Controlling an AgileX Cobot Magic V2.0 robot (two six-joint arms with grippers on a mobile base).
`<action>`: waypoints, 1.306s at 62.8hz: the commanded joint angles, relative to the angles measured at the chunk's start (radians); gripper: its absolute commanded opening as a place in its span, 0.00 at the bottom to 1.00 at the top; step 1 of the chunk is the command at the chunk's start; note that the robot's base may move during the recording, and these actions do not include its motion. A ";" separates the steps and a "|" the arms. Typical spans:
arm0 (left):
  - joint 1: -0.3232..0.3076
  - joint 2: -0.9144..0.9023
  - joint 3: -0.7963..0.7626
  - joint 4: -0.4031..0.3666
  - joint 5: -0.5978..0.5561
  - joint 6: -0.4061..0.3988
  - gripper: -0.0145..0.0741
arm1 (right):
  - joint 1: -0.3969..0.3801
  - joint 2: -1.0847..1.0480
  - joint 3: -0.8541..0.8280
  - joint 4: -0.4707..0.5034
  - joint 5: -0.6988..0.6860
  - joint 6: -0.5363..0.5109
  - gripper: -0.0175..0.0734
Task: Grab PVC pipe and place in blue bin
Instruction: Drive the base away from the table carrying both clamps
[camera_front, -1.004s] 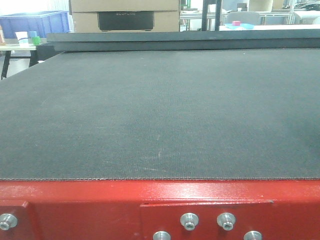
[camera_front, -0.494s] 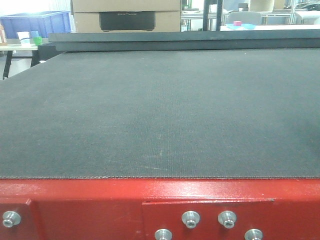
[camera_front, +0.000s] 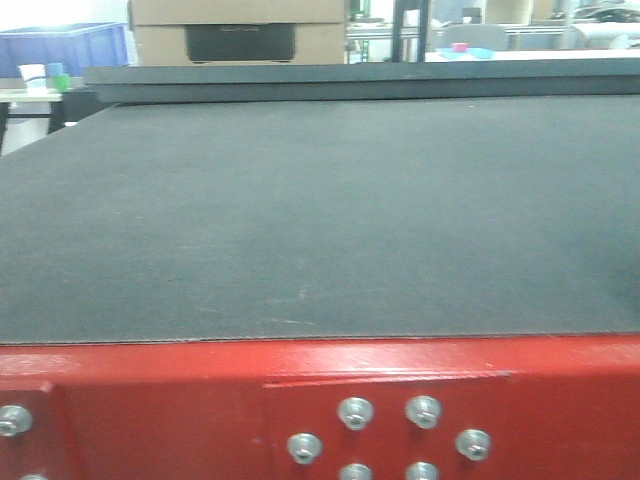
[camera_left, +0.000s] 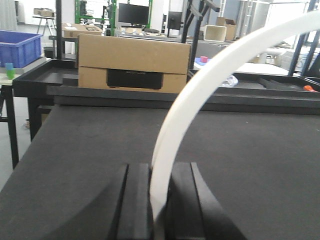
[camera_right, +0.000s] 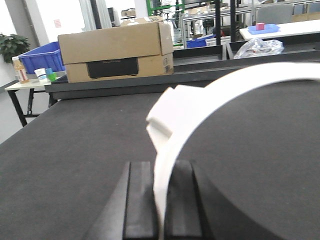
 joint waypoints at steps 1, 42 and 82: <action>0.003 -0.005 -0.003 -0.007 -0.021 -0.005 0.04 | 0.000 -0.006 0.003 -0.013 -0.016 -0.004 0.01; 0.003 -0.005 -0.003 -0.007 -0.021 -0.005 0.04 | 0.000 -0.006 0.003 -0.013 -0.016 -0.004 0.01; 0.003 -0.005 -0.003 -0.007 -0.021 -0.005 0.04 | 0.000 -0.006 0.003 -0.013 -0.016 -0.004 0.01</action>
